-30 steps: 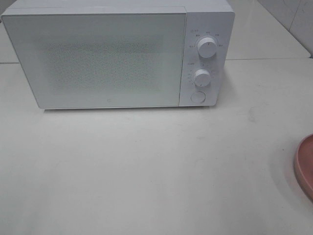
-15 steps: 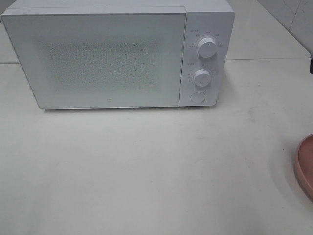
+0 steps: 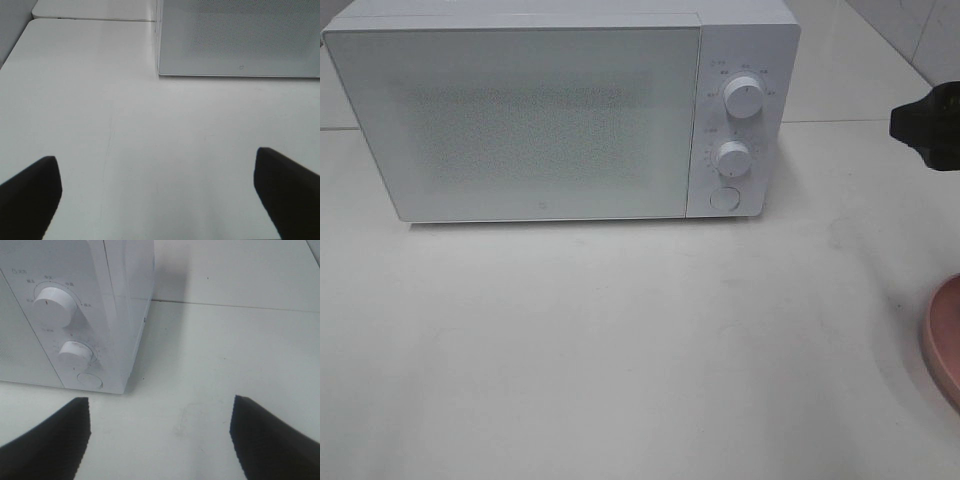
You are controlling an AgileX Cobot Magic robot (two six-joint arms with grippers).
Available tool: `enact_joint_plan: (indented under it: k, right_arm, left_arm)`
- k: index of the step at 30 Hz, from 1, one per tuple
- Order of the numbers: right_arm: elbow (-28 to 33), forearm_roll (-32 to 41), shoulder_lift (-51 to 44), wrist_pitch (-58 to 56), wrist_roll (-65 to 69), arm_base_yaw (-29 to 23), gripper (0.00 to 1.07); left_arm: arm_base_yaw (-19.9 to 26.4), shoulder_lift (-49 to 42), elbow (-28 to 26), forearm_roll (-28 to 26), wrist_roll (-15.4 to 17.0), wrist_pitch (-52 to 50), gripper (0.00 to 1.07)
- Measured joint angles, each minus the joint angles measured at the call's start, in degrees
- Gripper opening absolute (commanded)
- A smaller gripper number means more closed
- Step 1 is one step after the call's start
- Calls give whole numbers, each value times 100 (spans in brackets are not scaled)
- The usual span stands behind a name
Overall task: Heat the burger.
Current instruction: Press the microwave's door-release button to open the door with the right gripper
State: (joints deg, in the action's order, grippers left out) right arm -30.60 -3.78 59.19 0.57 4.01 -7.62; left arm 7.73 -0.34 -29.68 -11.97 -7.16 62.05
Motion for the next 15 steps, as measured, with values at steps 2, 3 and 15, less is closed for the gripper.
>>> enact_joint_plan:
  k: [2,3,15]
  right_arm:
    - [52,0,298,544,0,0,76]
    - [52,0,298,544,0,0,76]
    - [1163,882,1186,3587,-831,0,76]
  left_arm:
    - [0,0,0,0,0,0,98]
    - [0,0,0,0,0,0,98]
    - [0,0,0,0,0,0,98]
